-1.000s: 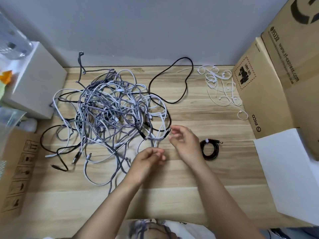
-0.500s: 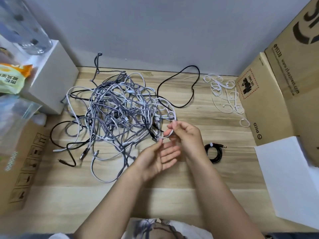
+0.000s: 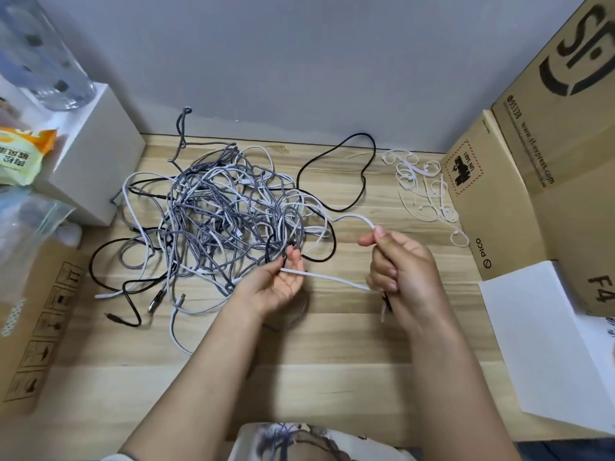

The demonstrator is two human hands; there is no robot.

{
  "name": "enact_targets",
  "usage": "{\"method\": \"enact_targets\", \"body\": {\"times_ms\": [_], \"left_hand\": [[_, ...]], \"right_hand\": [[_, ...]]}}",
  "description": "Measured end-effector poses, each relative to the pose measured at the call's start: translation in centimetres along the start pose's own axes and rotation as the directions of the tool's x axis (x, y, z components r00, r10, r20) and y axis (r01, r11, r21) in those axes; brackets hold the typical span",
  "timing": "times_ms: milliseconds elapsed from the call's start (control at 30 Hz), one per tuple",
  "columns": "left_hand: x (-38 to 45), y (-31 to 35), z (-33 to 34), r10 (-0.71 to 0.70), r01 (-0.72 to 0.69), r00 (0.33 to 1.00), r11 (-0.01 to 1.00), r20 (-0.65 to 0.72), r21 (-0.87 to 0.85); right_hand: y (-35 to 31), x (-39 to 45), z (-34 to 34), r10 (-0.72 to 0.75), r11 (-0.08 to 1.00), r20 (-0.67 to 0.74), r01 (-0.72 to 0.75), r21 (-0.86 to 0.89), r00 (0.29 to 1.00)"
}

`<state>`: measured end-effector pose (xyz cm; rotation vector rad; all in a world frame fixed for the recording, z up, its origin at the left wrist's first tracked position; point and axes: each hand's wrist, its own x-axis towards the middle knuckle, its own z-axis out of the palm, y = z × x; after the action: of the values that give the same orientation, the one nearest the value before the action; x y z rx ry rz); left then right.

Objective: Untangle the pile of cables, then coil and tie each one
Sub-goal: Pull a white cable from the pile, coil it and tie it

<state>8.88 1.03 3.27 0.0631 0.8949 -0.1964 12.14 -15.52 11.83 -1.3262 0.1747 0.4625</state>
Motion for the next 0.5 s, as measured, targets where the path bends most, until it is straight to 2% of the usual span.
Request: {"method": "enact_targets", "body": {"times_ms": [167, 233, 300, 367, 400, 500], "left_hand": [[-0.3, 0.6, -0.5, 0.013, -0.019, 0.998, 0.994, -0.063, -0.105], [-0.6, 0.2, -0.3, -0.010, 0.001, 0.998, 0.987, -0.058, -0.158], [-1.4, -1.3, -0.3, -0.104, 0.106, 0.994, 0.982, 0.017, -0.160], [-2.8, -3.6, 0.0, -0.231, 0.237, 0.957, 0.971, 0.175, -0.012], [-3.3, -4.6, 0.4, -0.257, 0.243, 0.939, 0.966, 0.230, 0.088], [-4.1, -4.9, 2.1, -0.164, 0.066, 0.951, 0.936, 0.263, 0.345]], "right_hand": [[-1.7, -1.2, -0.5, -0.072, 0.989, -0.027, 0.067, -0.135, 0.997], [-1.7, -1.3, -0.3, -0.163, 0.953, -0.060, 0.142, -0.266, 0.985], [-1.3, -1.3, 0.1, -0.285, 0.867, -0.037, 0.241, -0.436, 0.958], [-0.7, -1.1, 0.7, -0.310, 0.834, 0.016, 0.280, -0.476, 0.951], [-0.3, -1.1, 1.0, -0.280, 0.839, 0.043, 0.266, -0.475, 0.959], [0.9, -1.1, 1.5, -0.198, 0.751, 0.114, 0.226, -0.621, 0.973]]}}
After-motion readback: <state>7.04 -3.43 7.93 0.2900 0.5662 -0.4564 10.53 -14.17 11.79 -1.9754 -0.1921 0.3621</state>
